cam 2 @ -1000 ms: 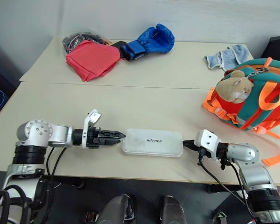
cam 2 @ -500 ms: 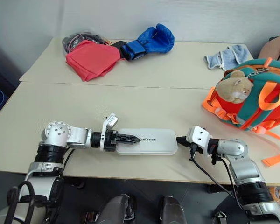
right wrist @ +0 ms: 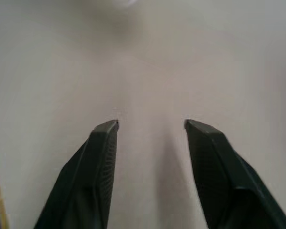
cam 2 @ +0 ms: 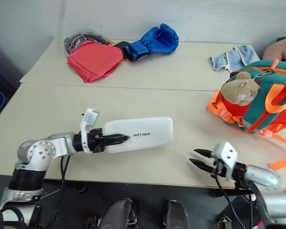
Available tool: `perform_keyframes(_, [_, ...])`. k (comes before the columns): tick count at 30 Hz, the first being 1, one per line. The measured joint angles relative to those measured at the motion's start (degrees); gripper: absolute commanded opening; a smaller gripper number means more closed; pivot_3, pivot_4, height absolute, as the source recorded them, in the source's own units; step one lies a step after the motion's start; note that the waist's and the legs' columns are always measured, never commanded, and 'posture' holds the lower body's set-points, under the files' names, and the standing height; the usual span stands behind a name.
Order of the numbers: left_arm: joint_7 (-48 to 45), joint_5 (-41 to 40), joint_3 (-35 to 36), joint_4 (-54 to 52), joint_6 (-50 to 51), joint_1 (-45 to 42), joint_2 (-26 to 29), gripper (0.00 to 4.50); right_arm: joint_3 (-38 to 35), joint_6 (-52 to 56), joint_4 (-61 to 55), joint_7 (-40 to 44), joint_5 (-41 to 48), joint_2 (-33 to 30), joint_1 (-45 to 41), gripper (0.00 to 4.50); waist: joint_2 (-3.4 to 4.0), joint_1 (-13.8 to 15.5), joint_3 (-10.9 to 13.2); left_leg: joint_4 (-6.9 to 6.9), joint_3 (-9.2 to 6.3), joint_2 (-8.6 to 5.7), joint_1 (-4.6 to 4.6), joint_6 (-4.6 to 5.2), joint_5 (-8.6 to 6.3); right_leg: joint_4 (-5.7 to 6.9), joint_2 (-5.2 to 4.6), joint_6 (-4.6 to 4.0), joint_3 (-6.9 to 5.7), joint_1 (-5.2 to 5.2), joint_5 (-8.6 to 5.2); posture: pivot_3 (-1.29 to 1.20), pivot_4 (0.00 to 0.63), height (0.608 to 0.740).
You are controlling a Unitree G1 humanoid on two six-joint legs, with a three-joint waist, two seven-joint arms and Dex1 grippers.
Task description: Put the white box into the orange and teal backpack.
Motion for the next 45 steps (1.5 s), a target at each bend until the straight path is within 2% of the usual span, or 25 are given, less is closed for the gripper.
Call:
perform_keyframes(2, [-3.62, 7.11, 0.25, -0.76, -14.41, 3.22, 0.06, 1.21, -6.70, -0.68, -2.77, -3.14, 1.28, 3.35, 6.80, 3.90, -0.04, 0.14, -0.02, -0.36, 0.00, -0.01, 0.03, 0.00, 0.01, -0.15, -0.01, 0.00, 0.01, -0.04, 0.00, 0.00, 0.150, 0.740])
perform_keyframes(3, [-4.94, 9.85, 0.87, -0.91, -19.93, 4.61, 0.29, 1.21, -10.69, -0.27, -3.24, -5.25, 2.48, 5.32, 9.66, 4.28, -0.03, 0.10, -0.02, -0.48, 0.02, -0.02, 0.03, 0.00, 0.01, -0.17, -0.01, -0.01, 0.02, -0.11, 0.00, 0.00, 0.150, 0.740])
perform_keyframes(4, [-5.48, 10.62, 1.81, -1.05, -22.64, 5.51, 0.16, 1.21, -13.59, 0.14, -3.26, -6.92, 3.42, 6.58, 11.42, 4.48, -0.02, 0.01, -0.01, -0.55, 0.03, -0.03, 0.02, 0.02, 0.01, -0.21, -0.01, -0.01, 0.04, -0.12, 0.00, 0.00, 0.150, 0.740])
perform_keyframes(11, [-7.70, 10.54, 2.66, -3.08, -26.38, 4.89, -1.79, 1.21, -25.87, -0.22, 1.12, -12.61, 5.59, 6.30, 10.31, 4.48, 0.01, -0.45, -0.02, -0.56, 0.12, 0.00, 0.15, 0.19, 0.10, -0.10, -0.01, 0.00, 0.04, -0.10, 0.00, 0.00, 0.150, 0.740])
perform_keyframes(14, [-8.78, 10.88, 1.49, -3.06, -26.44, 4.11, -2.16, 1.21, -25.40, -0.21, 5.16, -11.66, 5.51, 3.21, 6.05, 4.48, 0.02, -0.57, -0.02, -0.55, 0.15, 0.00, 0.14, 0.27, 0.15, -0.08, -0.01, 0.00, 0.03, -0.11, 0.00, 0.00, 0.150, 0.740])
perform_keyframes(20, [-10.90, 11.18, -0.71, -2.73, -24.80, 3.05, -1.91, 1.21, -18.88, -0.19, 17.74, -8.09, 5.17, -2.56, -11.55, 4.48, 0.04, -1.19, -0.01, -0.51, 0.18, 0.01, 0.14, 0.58, 0.36, -0.02, 0.01, 0.01, -0.02, -0.11, 0.00, 0.00, 0.150, 0.740])
perform_keyframes(24, [-10.14, 11.16, -0.65, -2.92, -24.08, 2.47, -2.10, 1.21, -10.84, 0.04, 23.14, -6.51, 2.88, -3.48, -23.04, 4.48, 0.05, -1.66, 0.00, -0.48, 0.14, 0.01, 0.12, 0.58, 0.40, 0.02, 0.01, 0.01, -0.08, -0.11, 0.00, 0.00, 0.150, 0.740])
perform_keyframes(29, [-7.41, 10.98, 1.13, -4.02, -22.91, 4.60, -2.07, 1.21, -6.15, -0.39, 29.56, -6.91, 0.47, -3.28, -32.67, 4.48, 0.06, -1.70, 0.01, -0.38, 0.13, 0.01, 0.07, 0.62, 0.44, 0.03, 0.00, 0.01, -0.09, -0.10, 0.00, 0.00, 0.150, 0.740])
perform_keyframes(32, [-5.79, 10.73, 2.42, -4.99, -21.68, 7.20, -1.95, 1.21, -5.97, -0.28, 29.71, -6.70, 1.08, -1.85, -33.06, 3.94, 0.06, -1.58, 0.01, -0.33, 0.07, 0.01, 0.04, 0.62, 0.44, 0.02, 0.00, 0.01, -0.13, -0.06, 0.00, 0.00, 0.150, 0.740])
perform_keyframes(37, [-0.68, 8.16, 7.13, -5.68, -19.17, 8.21, -3.37, 1.21, -4.25, -0.20, 25.98, -7.01, 1.95, 2.36, -33.50, 2.33, 0.06, -1.77, 0.01, -0.28, 0.04, 0.01, 0.03, 0.64, 0.45, 0.06, -0.01, 0.04, -0.12, -0.06, 0.02, 0.00, 0.150, 0.740])
perform_keyframes(40, [3.48, 5.88, 11.37, -3.26, -17.51, 7.69, -4.72, 1.21, -0.57, 1.60, 20.54, -7.13, 3.43, 6.17, -34.77, 1.38, 0.06, -2.61, 0.01, -0.40, 0.04, 0.05, 0.08, 0.50, 0.49, 0.14, 0.01, 0.04, -0.14, -0.12, 0.02, 0.00, 0.150, 0.740])
perform_keyframes(45, [7.52, 4.07, 15.46, 3.75, -15.02, 6.10, -5.71, 1.21, 5.64, 11.84, 7.03, -7.09, 10.46, 9.02, -35.47, 0.08, 0.06, -3.02, 0.01, -0.50, -0.02, 0.03, 0.05, 0.47, 0.51, 0.37, 0.01, 0.03, -0.19, -0.16, 0.02, 0.00, 0.150, 0.740])
